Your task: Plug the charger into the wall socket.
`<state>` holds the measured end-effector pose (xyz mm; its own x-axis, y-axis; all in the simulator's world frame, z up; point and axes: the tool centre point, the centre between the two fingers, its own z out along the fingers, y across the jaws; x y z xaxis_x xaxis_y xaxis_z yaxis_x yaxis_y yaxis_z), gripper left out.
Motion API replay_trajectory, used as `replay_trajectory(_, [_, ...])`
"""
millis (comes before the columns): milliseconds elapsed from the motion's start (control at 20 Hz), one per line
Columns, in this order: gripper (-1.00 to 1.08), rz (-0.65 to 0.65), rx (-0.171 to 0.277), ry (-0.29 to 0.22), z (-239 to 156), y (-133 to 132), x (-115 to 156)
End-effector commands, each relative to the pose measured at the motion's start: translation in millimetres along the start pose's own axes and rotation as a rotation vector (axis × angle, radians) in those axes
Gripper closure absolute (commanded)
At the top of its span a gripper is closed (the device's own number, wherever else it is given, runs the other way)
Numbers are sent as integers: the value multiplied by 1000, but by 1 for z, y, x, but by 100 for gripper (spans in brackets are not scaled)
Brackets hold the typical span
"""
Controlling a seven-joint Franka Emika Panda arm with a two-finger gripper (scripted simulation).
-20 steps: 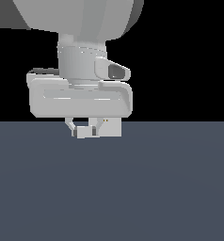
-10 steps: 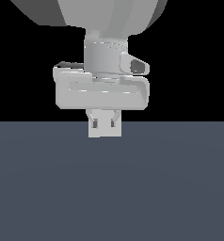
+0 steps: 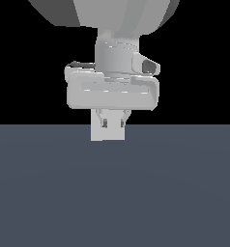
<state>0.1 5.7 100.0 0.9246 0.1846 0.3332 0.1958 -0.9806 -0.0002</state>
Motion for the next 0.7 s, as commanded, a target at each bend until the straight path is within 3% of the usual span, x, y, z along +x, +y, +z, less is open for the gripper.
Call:
replay_trajectory(0, [108,-1,1,0,0,0,0])
replay_trajectory(650, [108,-1,0,0,7,0,22])
